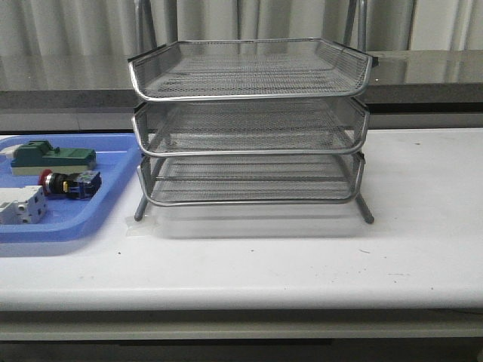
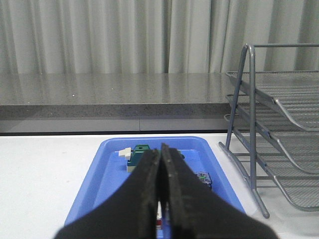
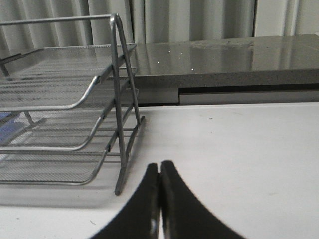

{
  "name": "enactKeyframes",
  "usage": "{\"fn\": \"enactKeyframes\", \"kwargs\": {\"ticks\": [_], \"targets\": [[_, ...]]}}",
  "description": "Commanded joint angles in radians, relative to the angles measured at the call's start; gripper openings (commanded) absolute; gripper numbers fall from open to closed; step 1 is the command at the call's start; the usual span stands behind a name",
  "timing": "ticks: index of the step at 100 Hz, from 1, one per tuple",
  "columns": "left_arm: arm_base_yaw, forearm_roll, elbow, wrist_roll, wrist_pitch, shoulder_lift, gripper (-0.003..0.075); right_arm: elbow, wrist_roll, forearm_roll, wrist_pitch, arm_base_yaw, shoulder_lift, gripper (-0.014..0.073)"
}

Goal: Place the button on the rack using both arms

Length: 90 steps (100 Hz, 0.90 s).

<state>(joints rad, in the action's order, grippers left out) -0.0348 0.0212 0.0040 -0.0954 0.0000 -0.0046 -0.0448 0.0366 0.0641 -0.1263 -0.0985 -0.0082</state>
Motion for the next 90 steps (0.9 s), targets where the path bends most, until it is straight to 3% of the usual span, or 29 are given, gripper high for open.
{"fn": "enactKeyframes", "kwargs": {"ticks": [1, 22, 50, 70, 90], "targets": [[-0.010, -0.005, 0.033, -0.010, -0.076, -0.031, -0.0020, -0.101, -0.004, 0.018, 0.020, 0.003, 0.031, -0.0067], [-0.010, -0.005, 0.033, -0.010, -0.076, -0.031, -0.0020, -0.304, -0.004, 0.039, -0.187, 0.003, 0.205, -0.0067], [-0.010, -0.005, 0.033, -0.010, -0.076, -0.031, -0.0020, -0.539, -0.004, 0.168, -0.394, 0.003, 0.536, -0.0067], [-0.010, -0.005, 0.033, -0.010, -0.076, -0.031, -0.0020, -0.579, -0.004, 0.234, -0.348, 0.003, 0.715, -0.0067], [-0.010, -0.005, 0.033, -0.010, -0.076, -0.031, -0.0020, -0.579, -0.004, 0.433, -0.306, 0.003, 0.834, -0.0057]]}}
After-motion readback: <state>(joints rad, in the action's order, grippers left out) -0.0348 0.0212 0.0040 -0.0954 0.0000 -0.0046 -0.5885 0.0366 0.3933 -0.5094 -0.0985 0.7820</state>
